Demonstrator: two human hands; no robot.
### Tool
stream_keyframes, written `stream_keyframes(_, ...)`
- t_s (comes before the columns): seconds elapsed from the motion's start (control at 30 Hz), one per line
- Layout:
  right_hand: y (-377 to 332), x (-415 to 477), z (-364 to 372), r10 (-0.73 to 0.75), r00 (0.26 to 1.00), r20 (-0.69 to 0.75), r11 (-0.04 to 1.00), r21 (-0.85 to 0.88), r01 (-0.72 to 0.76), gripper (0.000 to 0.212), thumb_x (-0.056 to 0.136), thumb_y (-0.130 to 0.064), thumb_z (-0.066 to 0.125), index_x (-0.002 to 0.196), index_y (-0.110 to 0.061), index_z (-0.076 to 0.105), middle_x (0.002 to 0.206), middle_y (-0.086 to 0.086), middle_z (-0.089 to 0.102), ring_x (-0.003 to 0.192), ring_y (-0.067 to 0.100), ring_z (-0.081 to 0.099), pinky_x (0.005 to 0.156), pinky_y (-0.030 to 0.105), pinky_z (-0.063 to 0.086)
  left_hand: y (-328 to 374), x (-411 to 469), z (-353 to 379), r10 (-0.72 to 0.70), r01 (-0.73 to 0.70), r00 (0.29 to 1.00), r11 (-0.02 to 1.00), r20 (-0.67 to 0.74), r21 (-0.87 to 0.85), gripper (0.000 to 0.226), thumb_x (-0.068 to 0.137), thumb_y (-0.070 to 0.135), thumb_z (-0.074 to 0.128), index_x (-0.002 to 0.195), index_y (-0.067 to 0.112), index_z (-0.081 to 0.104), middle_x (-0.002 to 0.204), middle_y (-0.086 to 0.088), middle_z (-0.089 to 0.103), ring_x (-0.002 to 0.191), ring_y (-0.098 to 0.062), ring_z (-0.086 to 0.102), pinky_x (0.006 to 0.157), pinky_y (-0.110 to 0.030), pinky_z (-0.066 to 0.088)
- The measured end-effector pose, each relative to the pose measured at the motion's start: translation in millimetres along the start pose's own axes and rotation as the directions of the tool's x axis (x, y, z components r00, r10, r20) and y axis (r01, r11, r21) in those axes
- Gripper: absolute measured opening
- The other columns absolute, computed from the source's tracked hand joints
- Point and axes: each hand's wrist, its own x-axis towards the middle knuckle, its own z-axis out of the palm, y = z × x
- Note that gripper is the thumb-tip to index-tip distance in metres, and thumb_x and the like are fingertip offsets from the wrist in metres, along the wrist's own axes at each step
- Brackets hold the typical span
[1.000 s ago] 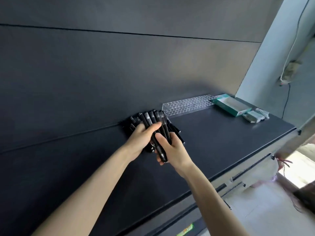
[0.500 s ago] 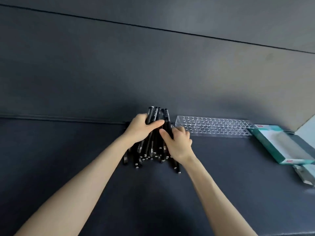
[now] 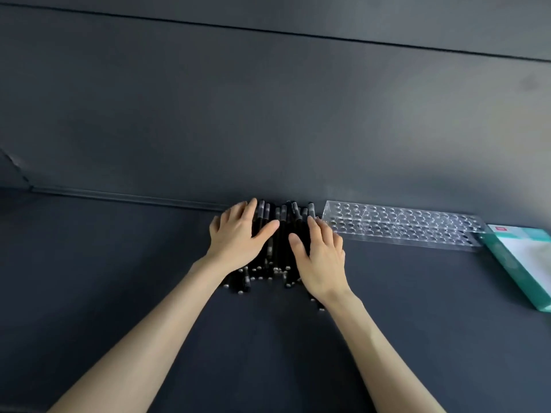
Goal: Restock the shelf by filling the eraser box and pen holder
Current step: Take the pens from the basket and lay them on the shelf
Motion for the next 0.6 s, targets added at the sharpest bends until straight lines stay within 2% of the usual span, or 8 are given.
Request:
stream_keyframes(0.13,1.4,-1.2,-1.3,0.007,0.993,0.115,0.998,-0.064,0.0,0.062,0.098,-0.05,0.027,0.15,-0.019,0.013,0.159,-0.003,0.002,0.143,0.019,0.003,0.113,0.039,0.01,-9.0,-11.8,8.9,-0.025,0.023,0.987,1.0,0.156,0.018,0.073,0.091,0.065,0.023,0.151,0.031,-0.001,0.16,0.003,-0.008,0.147,-0.019,-0.009,0.116,-0.047,-0.005)
stream_keyframes(0.23,0.5,-1.1,-2.6,0.012,0.988,0.155,0.995,-0.104,0.005,0.065,0.097,-0.052,0.024,0.15,-0.019,0.007,0.159,-0.001,-0.003,0.144,0.02,0.001,0.114,0.04,0.009,-9.6,-13.1,11.5,-0.005,0.005,0.991,1.0,0.137,0.002,0.072,0.092,0.063,0.023,0.151,0.031,-0.003,0.16,0.001,-0.01,0.146,-0.02,-0.011,0.117,-0.045,-0.006)
stream_keyframes(0.33,-1.7,-2.4,-5.4,0.007,0.99,0.138,0.995,-0.095,0.006,0.065,0.097,-0.052,0.026,0.15,-0.019,0.011,0.159,0.001,0.002,0.143,0.022,0.004,0.113,0.04,0.01,-9.0,-14.4,9.1,0.021,-0.015,0.994,0.998,0.105,-0.055,0.071,0.094,0.06,0.029,0.152,0.027,0.005,0.16,0.001,-0.006,0.147,-0.019,-0.008,0.117,-0.044,-0.003)
stream_keyframes(0.4,-4.3,-2.5,-8.5,-0.006,0.997,0.083,0.997,-0.071,0.012,0.062,0.097,-0.05,0.032,0.148,-0.017,0.02,0.157,0.002,0.012,0.141,0.025,0.011,0.112,0.039,0.015,-7.9,-17.9,4.3,0.042,-0.038,0.998,0.994,0.035,-0.104,0.066,0.095,0.055,0.035,0.151,0.022,0.019,0.16,0.001,0.003,0.147,-0.018,-0.002,0.118,-0.044,0.003)
stream_keyframes(0.47,-7.8,-2.5,-13.3,-0.038,0.999,-0.014,0.999,-0.02,0.038,0.054,0.096,-0.043,0.041,0.141,-0.014,0.036,0.153,0.004,0.027,0.136,0.027,0.024,0.11,0.037,0.022,-6.8,-23.7,-4.5,0.056,-0.064,0.997,0.985,-0.058,-0.16,0.057,0.096,0.048,0.043,0.144,0.018,0.037,0.157,0.001,0.021,0.145,-0.018,0.014,0.116,-0.042,0.017)
stream_keyframes(0.6,-20.2,-3.9,-21.8,-0.115,0.988,-0.106,0.989,0.085,0.124,0.035,0.095,-0.03,0.048,0.124,-0.012,0.053,0.133,0.002,0.049,0.123,0.025,0.039,0.101,0.031,0.033,-10.0,-39.9,-28.3,0.073,-0.115,0.98,0.966,-0.185,-0.232,0.036,0.094,0.036,0.053,0.123,0.016,0.058,0.126,0.004,0.057,0.121,-0.013,0.048,0.101,-0.032,0.039)
